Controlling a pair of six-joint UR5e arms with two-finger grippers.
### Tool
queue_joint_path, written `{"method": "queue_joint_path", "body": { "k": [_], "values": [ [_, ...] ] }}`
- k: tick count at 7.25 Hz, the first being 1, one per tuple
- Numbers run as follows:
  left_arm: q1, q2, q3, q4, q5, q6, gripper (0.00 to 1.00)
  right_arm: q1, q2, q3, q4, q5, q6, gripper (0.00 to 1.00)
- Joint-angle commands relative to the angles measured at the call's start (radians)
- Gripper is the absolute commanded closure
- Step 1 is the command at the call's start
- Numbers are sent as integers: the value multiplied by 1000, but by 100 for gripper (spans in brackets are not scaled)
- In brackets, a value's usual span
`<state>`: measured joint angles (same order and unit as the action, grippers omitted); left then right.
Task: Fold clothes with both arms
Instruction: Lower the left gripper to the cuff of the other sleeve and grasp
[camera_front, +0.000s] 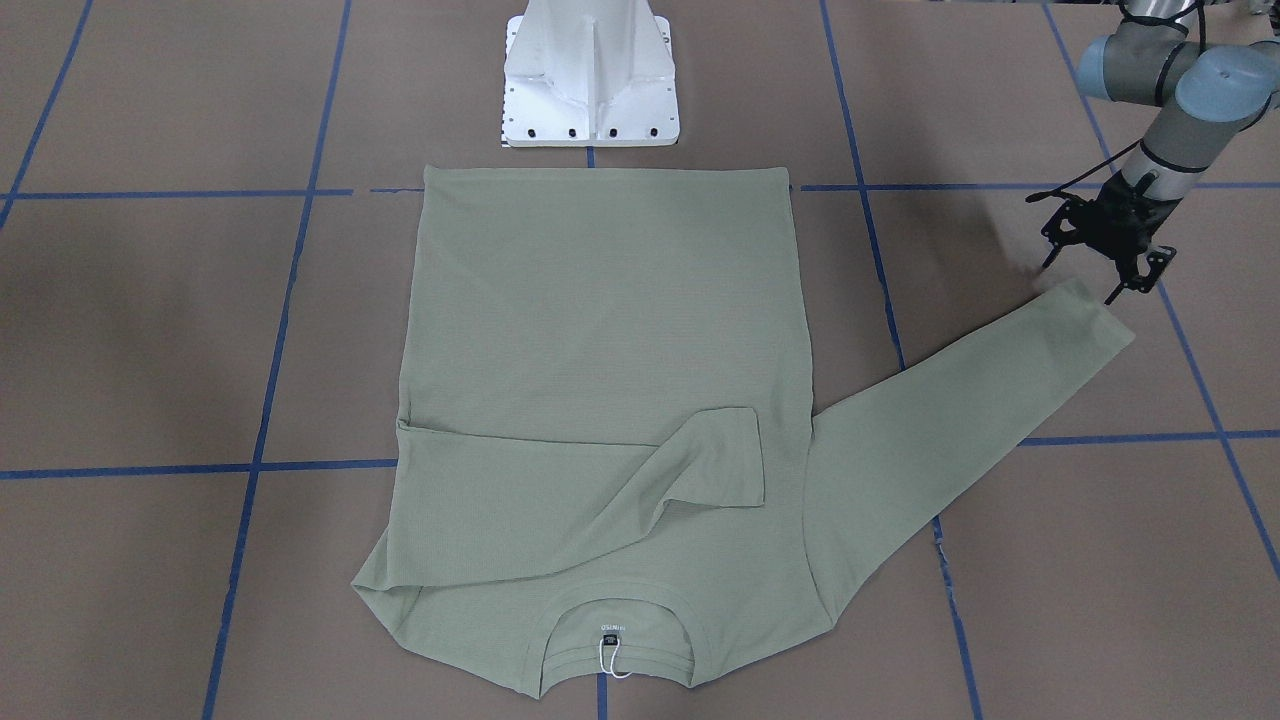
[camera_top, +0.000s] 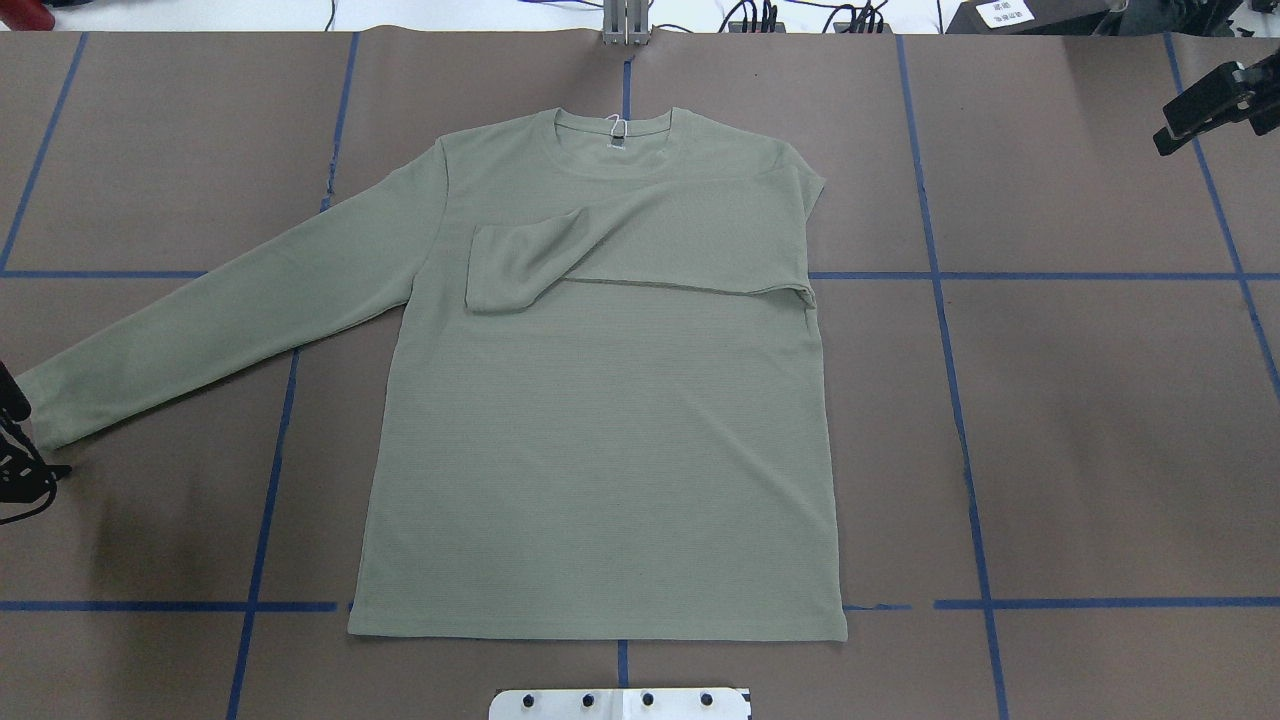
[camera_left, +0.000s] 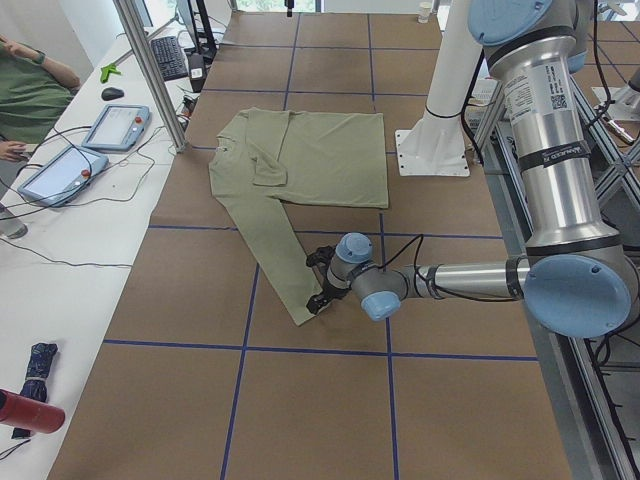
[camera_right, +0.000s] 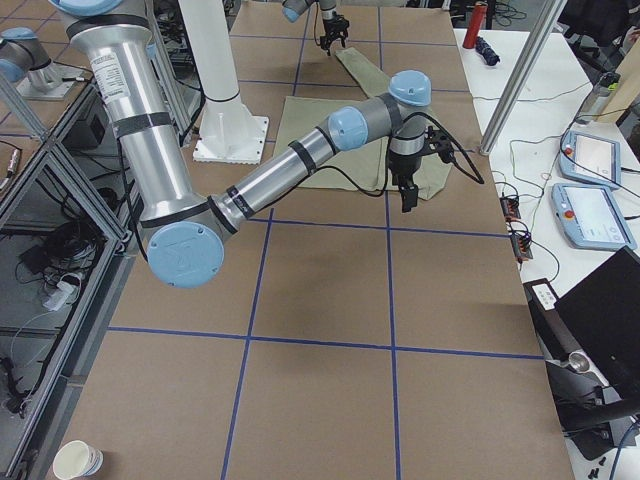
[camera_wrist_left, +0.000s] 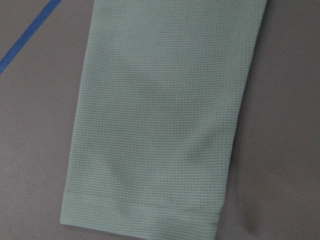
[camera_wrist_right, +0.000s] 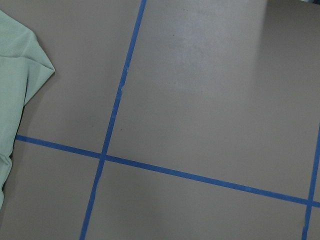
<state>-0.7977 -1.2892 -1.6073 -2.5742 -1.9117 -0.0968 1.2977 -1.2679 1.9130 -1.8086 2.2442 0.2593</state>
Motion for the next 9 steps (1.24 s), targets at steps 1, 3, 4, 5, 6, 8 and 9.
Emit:
{"method": "queue_joint_path", "body": {
  "k": [1,3,4,5,6,8,9],
  "values": [
    [8,-4,6,-1,10,2,53,0,-1,0,0,2,0,0],
    [6,-4,-3,-4,10,2,100,0,1,0,0,2,0,0],
    [3,-2,-6,-11,2,6,100,0,1,0,0,3,0,0],
    [2,-2,-5,-11,0,11,100,0,1,0,0,3,0,0],
    [0,-2,-6,-11,-3,11,100,0,1,0,0,3,0,0],
    [-3,-1,-8,-11,-4,14,100,0,2,0,0,3,0,0],
    [-3,10,-29,-9,-19,31,100,0,4,0,0,3,0,0]
  ]
}}
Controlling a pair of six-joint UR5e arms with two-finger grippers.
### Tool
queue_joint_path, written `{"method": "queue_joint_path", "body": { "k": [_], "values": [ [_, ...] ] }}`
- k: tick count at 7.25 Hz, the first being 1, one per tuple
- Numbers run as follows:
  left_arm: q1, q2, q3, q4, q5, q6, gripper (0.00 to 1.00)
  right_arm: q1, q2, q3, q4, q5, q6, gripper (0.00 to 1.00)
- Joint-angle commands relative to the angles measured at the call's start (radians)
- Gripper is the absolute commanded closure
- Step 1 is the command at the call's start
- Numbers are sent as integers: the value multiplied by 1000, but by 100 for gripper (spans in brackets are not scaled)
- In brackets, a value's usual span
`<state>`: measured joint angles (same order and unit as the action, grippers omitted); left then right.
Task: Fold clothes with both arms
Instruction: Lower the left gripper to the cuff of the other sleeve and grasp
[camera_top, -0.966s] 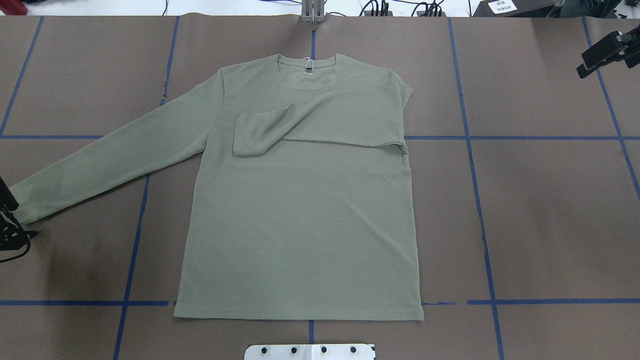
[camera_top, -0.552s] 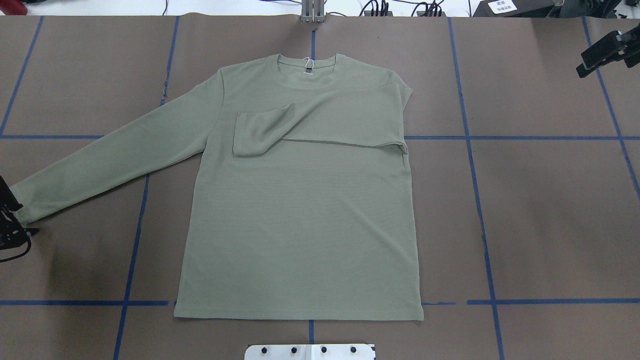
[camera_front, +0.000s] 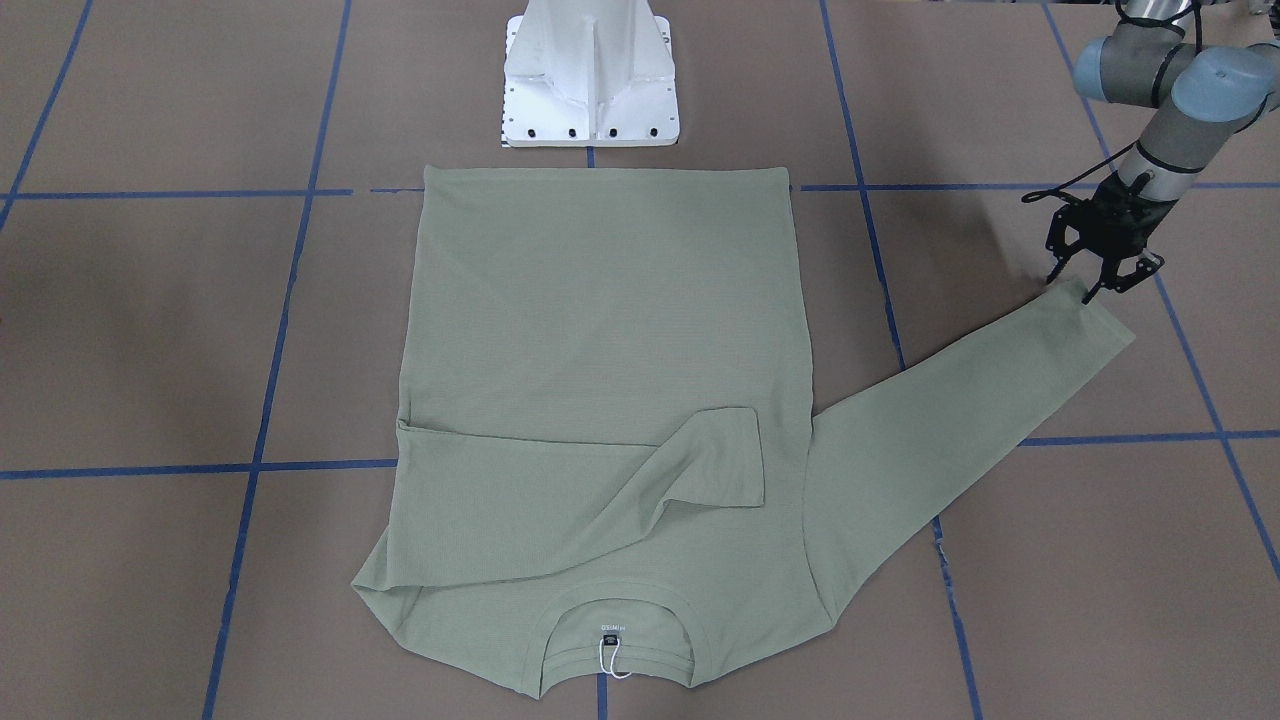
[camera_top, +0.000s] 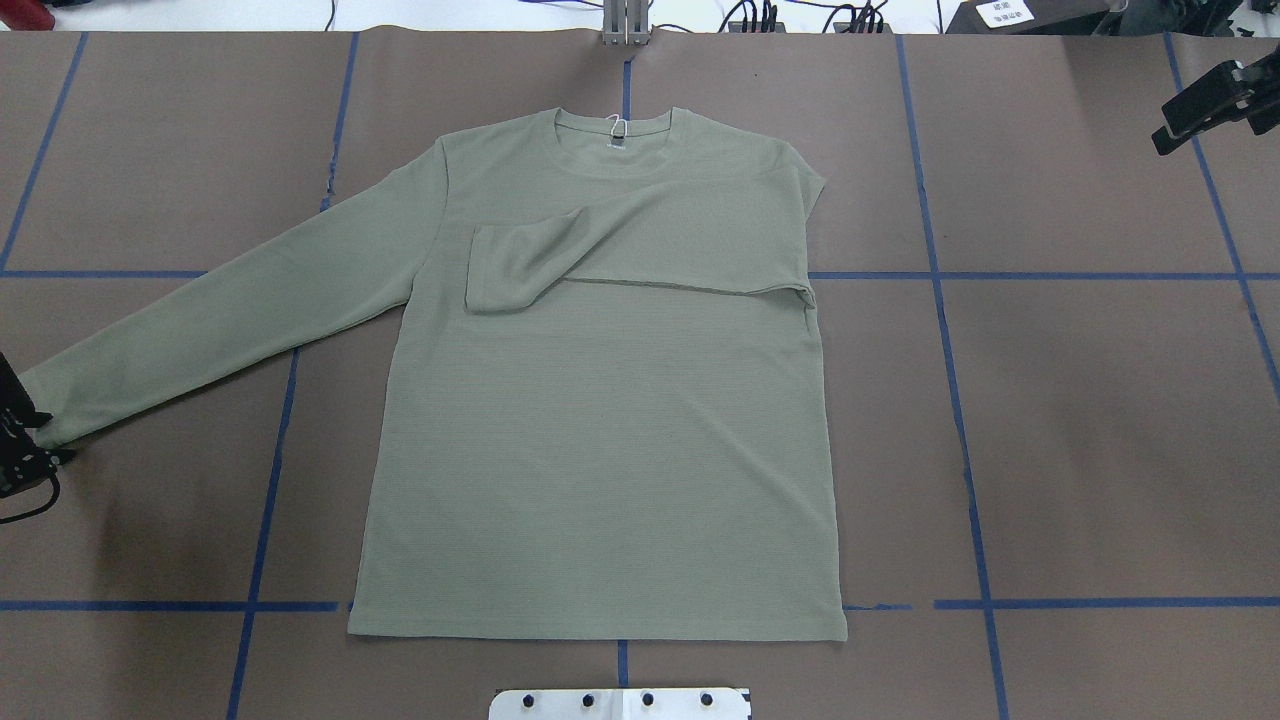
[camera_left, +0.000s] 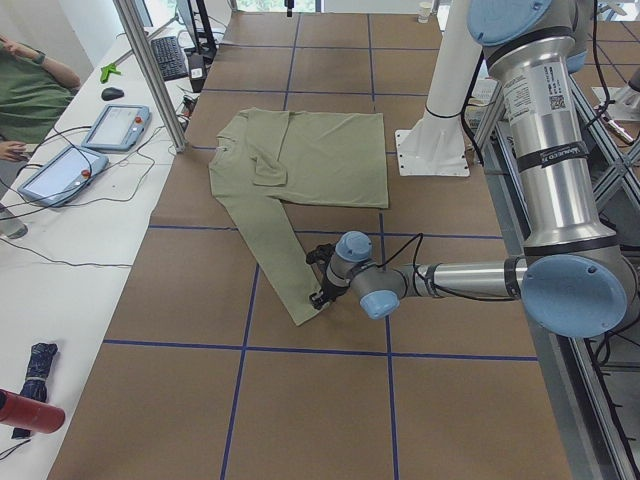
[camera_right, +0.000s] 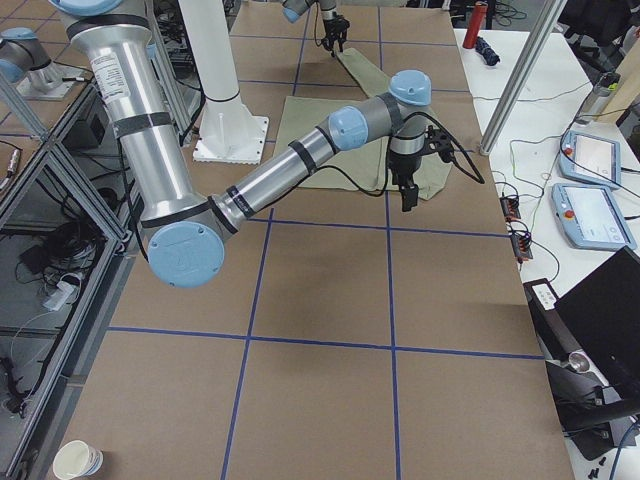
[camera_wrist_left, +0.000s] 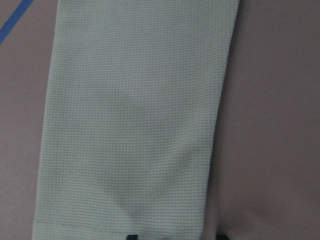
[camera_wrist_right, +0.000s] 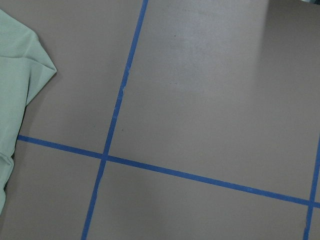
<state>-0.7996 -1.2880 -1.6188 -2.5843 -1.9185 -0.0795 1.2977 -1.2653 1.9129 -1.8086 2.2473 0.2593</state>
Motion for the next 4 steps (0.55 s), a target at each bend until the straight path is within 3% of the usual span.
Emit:
{"method": "queue_joint_path", "body": {
  "k": [1,4],
  "values": [
    [-9,10,-16,3,-42,83,100,0,0,0,0,0,0,0],
    [-18,3,-21,3,-39,87,100,0,0,0,0,0,0,0]
  ]
}}
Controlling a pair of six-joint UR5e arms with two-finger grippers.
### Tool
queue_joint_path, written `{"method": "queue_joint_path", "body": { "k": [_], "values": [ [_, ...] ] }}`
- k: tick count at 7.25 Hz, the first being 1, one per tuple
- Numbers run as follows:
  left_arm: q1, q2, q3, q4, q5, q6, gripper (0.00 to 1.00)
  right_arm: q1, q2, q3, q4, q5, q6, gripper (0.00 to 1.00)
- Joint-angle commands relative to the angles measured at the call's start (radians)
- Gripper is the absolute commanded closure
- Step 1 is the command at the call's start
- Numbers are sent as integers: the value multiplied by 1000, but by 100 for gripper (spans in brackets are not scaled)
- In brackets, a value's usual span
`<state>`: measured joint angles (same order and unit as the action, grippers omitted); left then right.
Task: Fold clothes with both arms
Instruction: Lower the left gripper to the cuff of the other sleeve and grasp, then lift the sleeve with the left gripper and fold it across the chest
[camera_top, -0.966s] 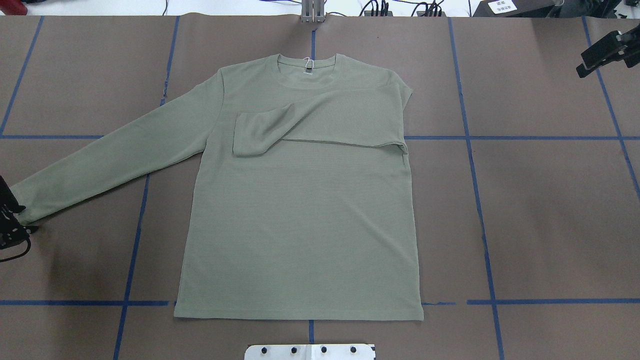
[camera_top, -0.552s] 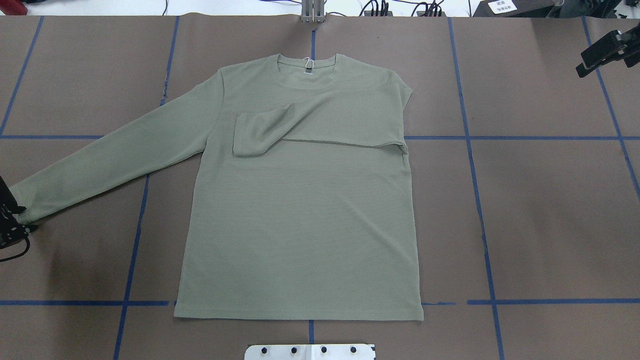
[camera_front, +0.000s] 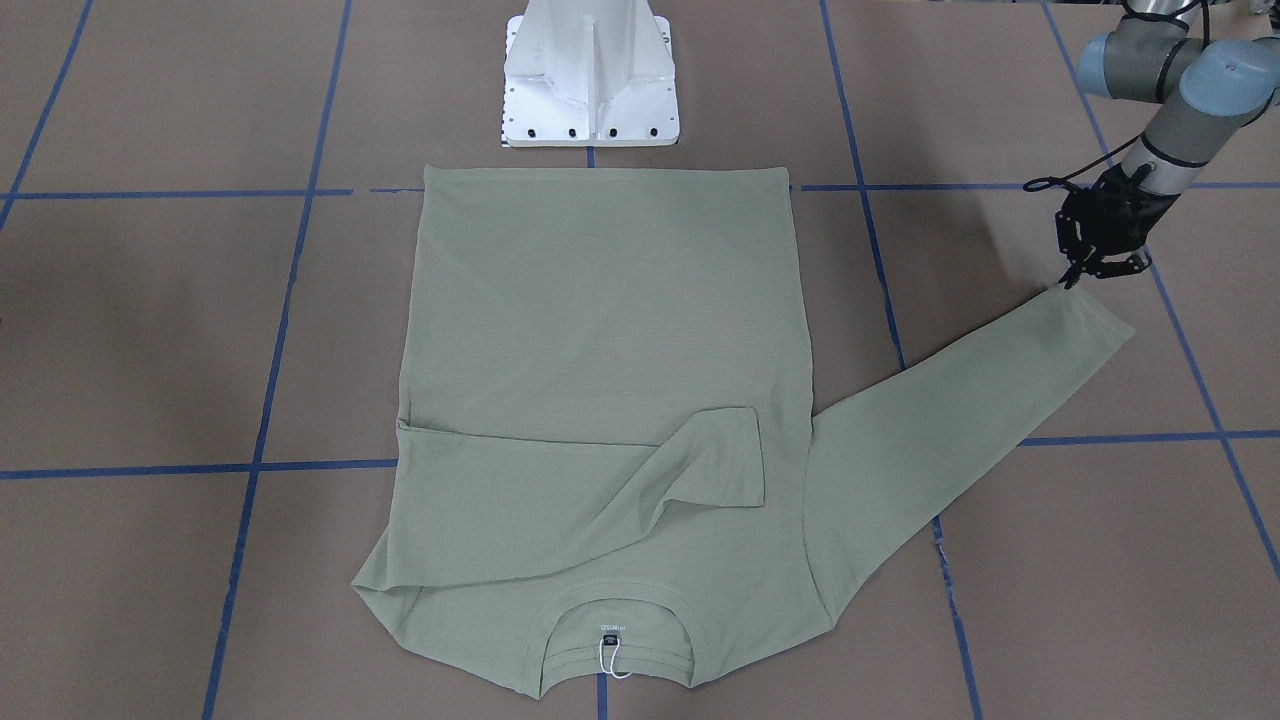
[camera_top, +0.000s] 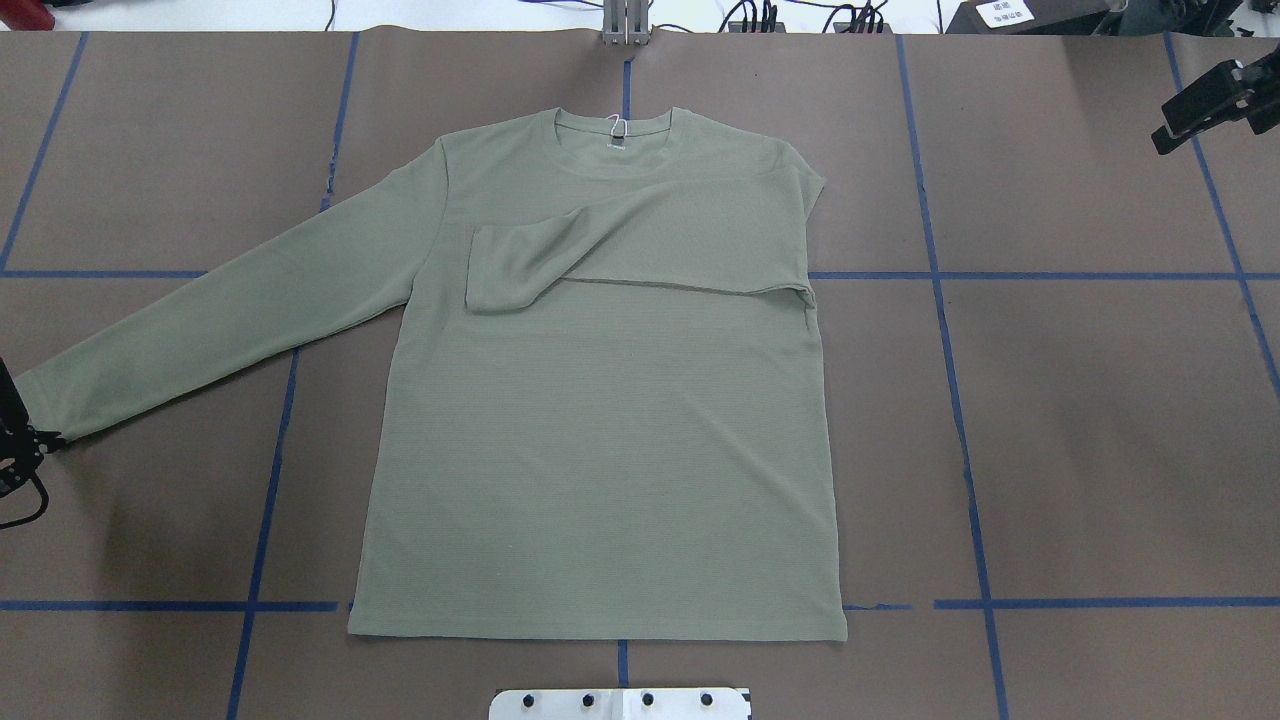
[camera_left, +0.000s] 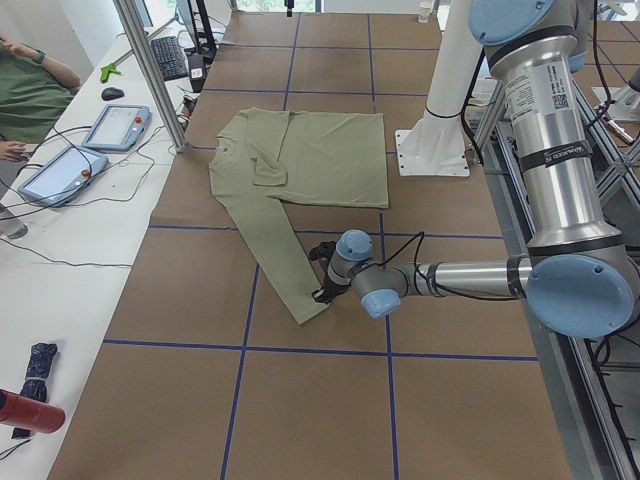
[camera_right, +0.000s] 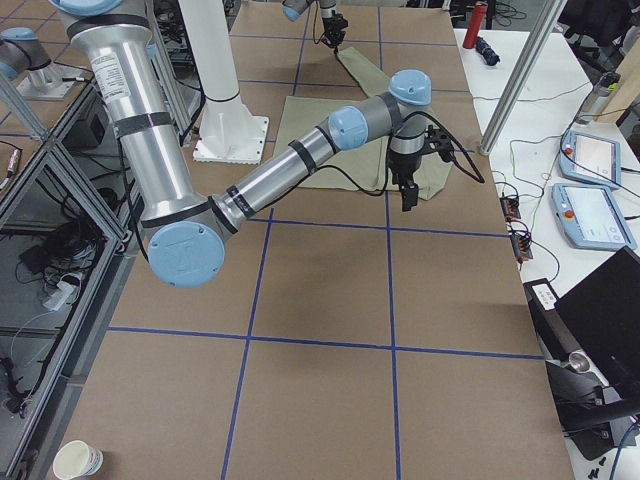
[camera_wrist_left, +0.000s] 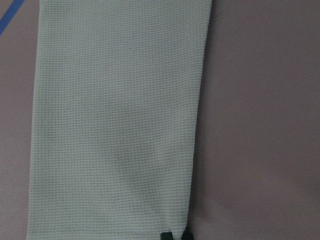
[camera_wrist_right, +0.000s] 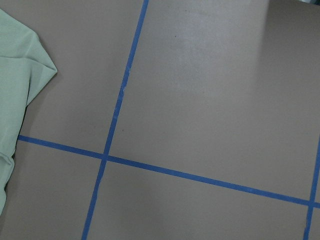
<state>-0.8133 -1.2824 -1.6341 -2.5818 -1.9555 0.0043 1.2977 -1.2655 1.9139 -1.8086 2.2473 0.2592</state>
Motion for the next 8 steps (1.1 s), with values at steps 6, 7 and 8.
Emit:
{"method": "queue_joint_path", "body": {
  "k": [6,7,8],
  "values": [
    [-302,-525,-16,401,-10,-132,100,37,-66,-10,-2,3,-94,0],
    [-296,-645,-4,475,-11,-276,100,43,-87,-10,-2,5,-109,0],
    [-261,-741,-3,556,-10,-408,100,66,-92,-16,-12,3,-141,0]
  ]
}}
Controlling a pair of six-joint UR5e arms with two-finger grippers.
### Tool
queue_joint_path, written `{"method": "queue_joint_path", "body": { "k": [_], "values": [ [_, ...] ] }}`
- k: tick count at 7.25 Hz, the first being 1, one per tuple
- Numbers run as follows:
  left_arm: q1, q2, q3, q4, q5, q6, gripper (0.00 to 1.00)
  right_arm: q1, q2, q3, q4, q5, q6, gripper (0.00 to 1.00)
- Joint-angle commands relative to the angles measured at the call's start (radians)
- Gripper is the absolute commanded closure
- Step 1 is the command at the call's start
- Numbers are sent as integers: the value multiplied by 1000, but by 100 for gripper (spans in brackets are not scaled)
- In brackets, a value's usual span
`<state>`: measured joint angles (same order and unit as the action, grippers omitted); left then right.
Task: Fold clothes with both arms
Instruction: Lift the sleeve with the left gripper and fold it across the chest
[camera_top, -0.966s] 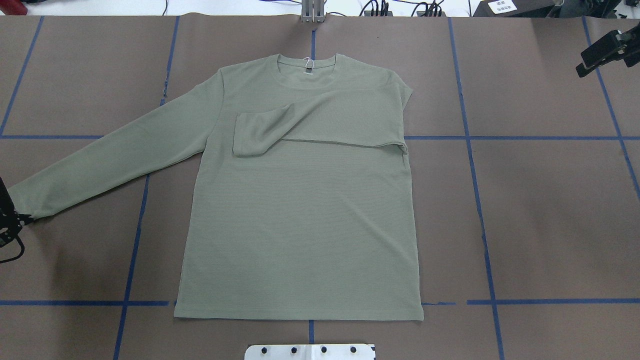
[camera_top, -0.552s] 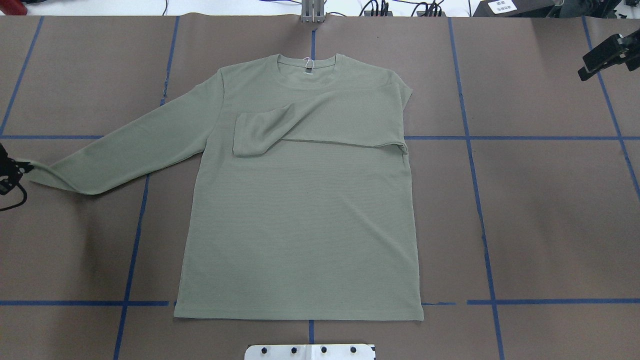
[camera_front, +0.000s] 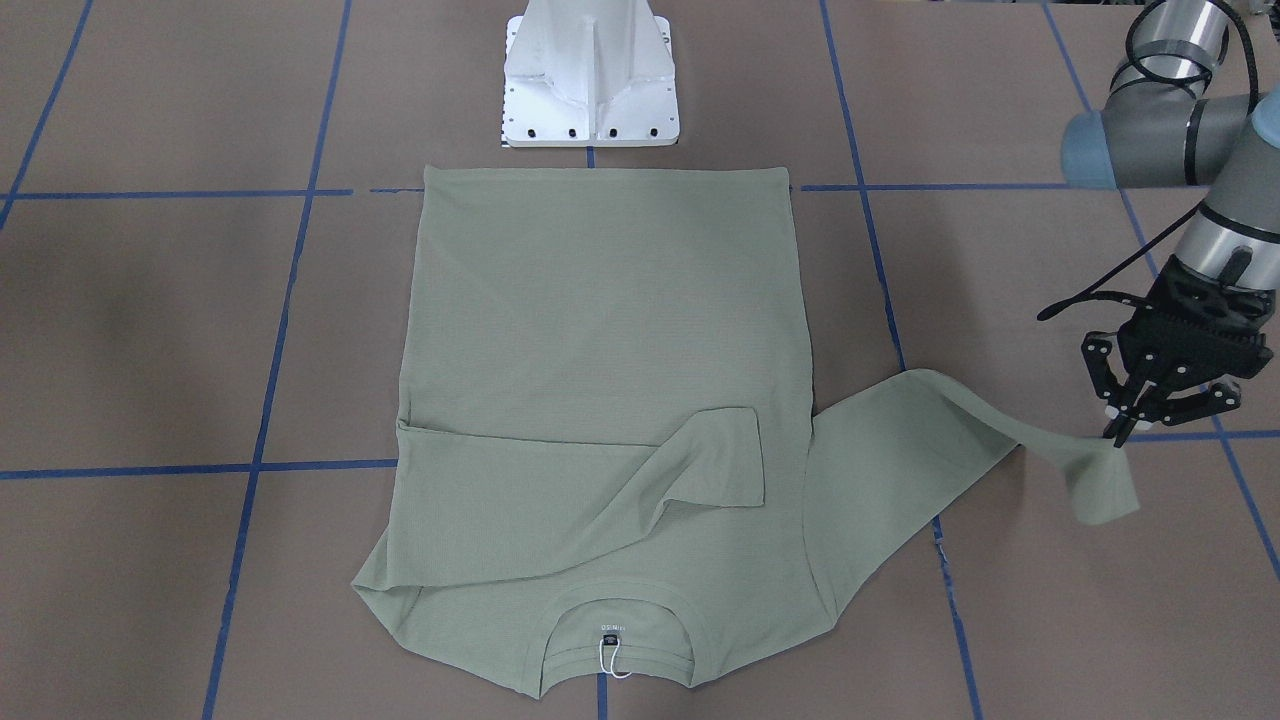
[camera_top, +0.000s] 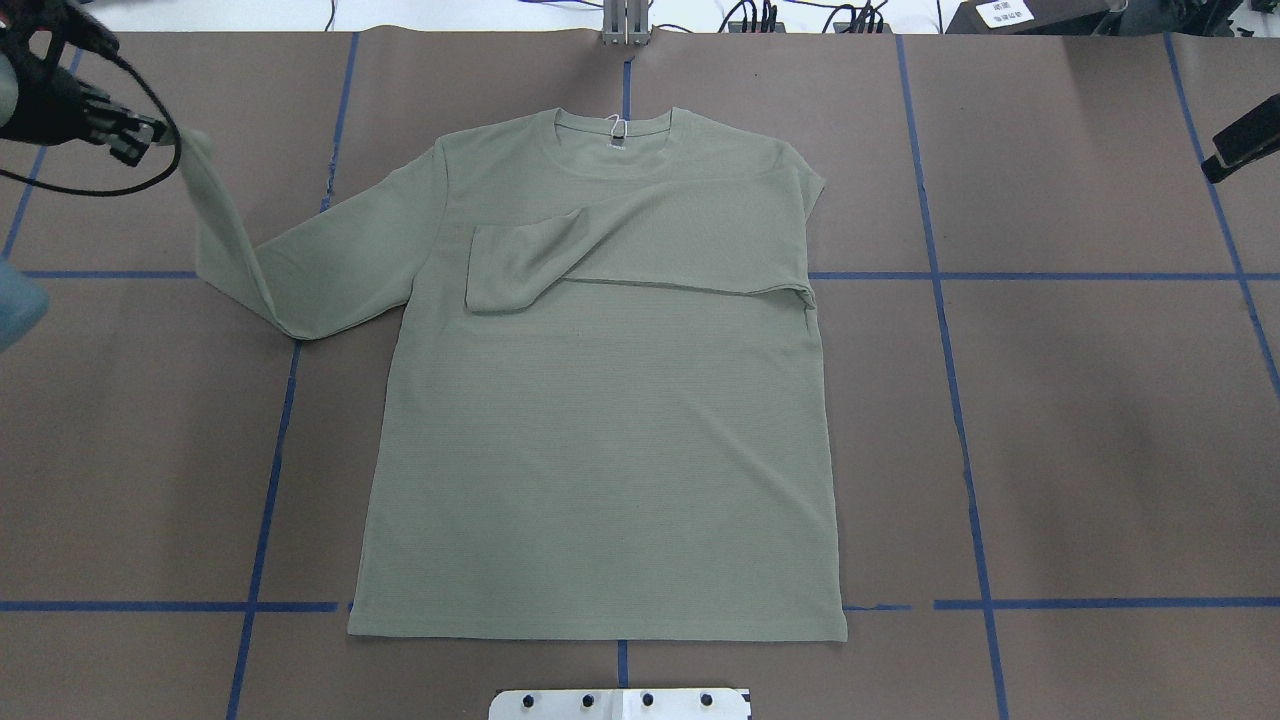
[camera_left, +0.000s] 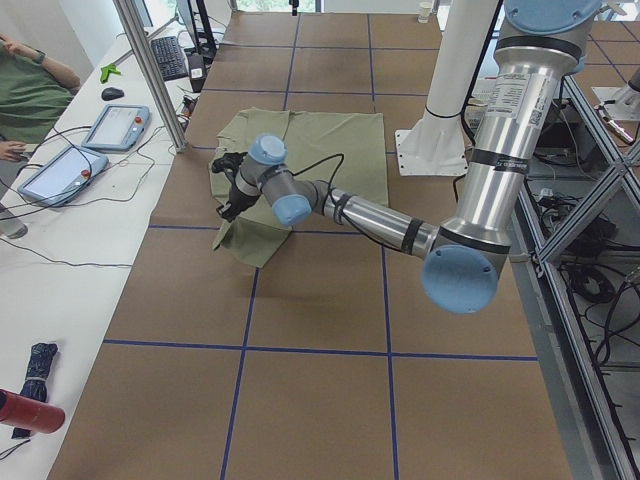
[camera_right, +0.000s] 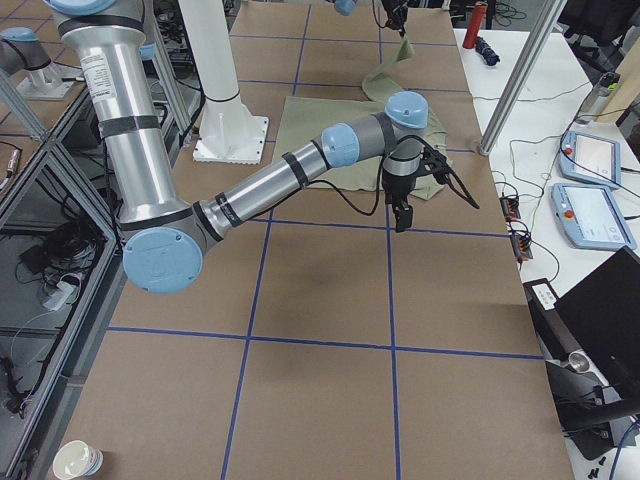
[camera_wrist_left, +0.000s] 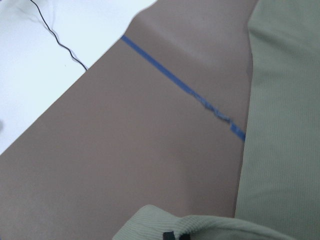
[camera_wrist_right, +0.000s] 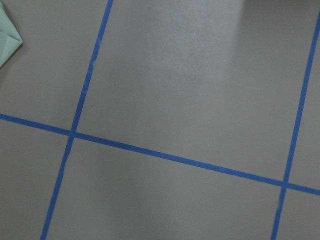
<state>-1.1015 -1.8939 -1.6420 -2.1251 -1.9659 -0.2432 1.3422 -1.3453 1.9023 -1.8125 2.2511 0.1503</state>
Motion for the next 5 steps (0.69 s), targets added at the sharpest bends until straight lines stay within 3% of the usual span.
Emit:
{"method": "queue_joint_path", "body": {
  "k": [1,3,4,5],
  "values": [
    [96,-205,14,126,7,-298,100,31,-27,-5,-7,-1,-32,0],
    [228,-395,104,125,53,-579,100,38,-43,-3,-5,-1,-34,0],
    [335,-483,154,114,165,-667,100,40,-43,-3,-5,-1,-34,0],
    [406,-560,203,108,211,-709,100,40,-45,-3,-5,-1,-32,0]
  ]
}}
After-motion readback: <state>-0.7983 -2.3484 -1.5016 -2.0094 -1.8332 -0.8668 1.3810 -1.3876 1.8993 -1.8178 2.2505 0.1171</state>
